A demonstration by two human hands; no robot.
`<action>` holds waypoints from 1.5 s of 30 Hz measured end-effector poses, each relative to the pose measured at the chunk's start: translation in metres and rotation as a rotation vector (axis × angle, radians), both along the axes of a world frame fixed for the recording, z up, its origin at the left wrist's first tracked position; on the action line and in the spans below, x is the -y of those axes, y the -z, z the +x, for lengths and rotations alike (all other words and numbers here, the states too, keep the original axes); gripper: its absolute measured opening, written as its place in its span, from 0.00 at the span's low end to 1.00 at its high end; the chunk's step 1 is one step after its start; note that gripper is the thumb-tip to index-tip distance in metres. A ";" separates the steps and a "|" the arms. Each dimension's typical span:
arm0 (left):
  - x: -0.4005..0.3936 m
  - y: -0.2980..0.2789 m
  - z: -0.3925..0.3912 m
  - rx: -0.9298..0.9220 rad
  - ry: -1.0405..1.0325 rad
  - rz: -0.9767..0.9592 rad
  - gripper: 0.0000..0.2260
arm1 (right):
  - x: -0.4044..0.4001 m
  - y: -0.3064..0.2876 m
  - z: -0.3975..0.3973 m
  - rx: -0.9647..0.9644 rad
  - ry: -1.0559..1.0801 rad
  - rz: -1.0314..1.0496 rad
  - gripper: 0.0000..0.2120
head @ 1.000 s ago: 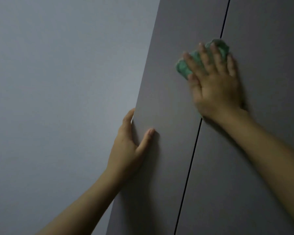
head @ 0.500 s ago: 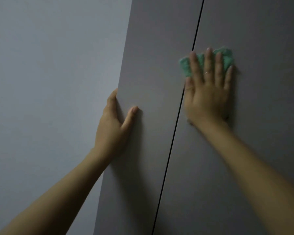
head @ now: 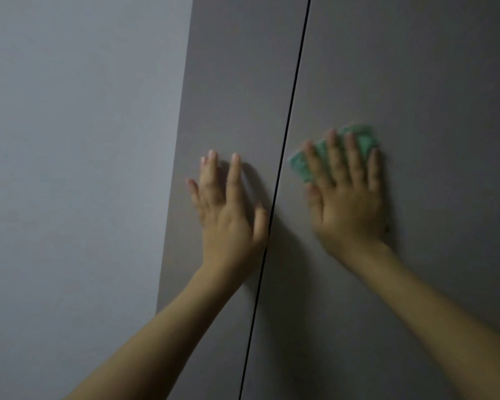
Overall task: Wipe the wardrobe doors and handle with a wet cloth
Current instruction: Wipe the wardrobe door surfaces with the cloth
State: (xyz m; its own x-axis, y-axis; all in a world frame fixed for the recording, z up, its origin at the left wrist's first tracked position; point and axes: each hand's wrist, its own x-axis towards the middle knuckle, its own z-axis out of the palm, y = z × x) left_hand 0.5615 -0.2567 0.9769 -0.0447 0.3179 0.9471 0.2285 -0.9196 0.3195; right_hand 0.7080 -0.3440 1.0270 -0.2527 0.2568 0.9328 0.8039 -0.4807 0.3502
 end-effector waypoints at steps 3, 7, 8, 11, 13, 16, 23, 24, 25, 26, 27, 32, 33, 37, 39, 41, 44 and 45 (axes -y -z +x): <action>0.022 -0.006 0.022 -0.044 0.041 0.043 0.30 | 0.031 0.008 0.029 0.252 0.029 -0.300 0.24; 0.040 -0.011 0.044 -0.106 0.019 0.114 0.30 | 0.093 -0.044 0.100 -0.014 0.126 -0.066 0.25; 0.046 -0.012 0.051 -0.111 0.009 0.127 0.30 | 0.107 -0.058 0.112 -0.127 0.149 0.023 0.26; 0.056 -0.010 0.068 -0.121 -0.035 0.166 0.29 | 0.097 -0.060 0.105 -0.331 0.161 0.263 0.27; 0.069 -0.011 0.083 -0.117 -0.033 0.166 0.29 | 0.083 -0.034 0.092 -0.199 0.096 0.174 0.26; 0.092 -0.014 0.110 -0.120 -0.043 0.196 0.29 | 0.106 -0.006 0.113 0.191 0.066 -0.242 0.24; 0.129 -0.018 0.154 -0.092 -0.040 0.208 0.28 | 0.194 -0.082 0.218 -0.235 0.139 0.187 0.26; 0.137 -0.019 0.164 -0.098 -0.031 0.213 0.28 | 0.192 -0.081 0.218 -0.292 0.139 0.252 0.27; 0.143 -0.019 0.171 -0.103 -0.025 0.212 0.28 | 0.183 -0.073 0.211 -0.295 0.137 0.276 0.27; 0.150 -0.020 0.179 -0.108 -0.020 0.216 0.28 | 0.177 -0.059 0.205 -0.246 0.115 0.249 0.27; 0.159 -0.022 0.190 -0.114 -0.014 0.230 0.29 | 0.176 -0.044 0.203 -0.145 0.093 0.173 0.26; 0.187 -0.025 0.231 -0.174 -0.022 0.320 0.30 | 0.229 -0.025 0.251 0.177 0.113 -0.202 0.24; 0.191 -0.027 0.236 -0.178 -0.033 0.339 0.30 | 0.242 -0.036 0.268 0.130 0.141 -0.125 0.24; 0.204 -0.045 0.256 -0.160 -0.049 0.429 0.30 | 0.267 -0.074 0.304 -0.344 0.173 0.305 0.28; 0.216 -0.052 0.269 -0.145 -0.031 0.450 0.30 | 0.252 -0.056 0.289 -0.388 0.165 0.421 0.28; 0.231 -0.056 0.284 -0.125 -0.003 0.466 0.29 | 0.239 -0.015 0.280 -0.185 0.133 0.270 0.25; 0.252 -0.056 0.310 -0.134 0.037 0.533 0.28 | 0.266 0.017 0.296 0.035 0.142 -0.078 0.24; 0.255 -0.055 0.317 -0.143 0.029 0.550 0.27 | 0.281 0.011 0.310 0.040 0.145 -0.080 0.24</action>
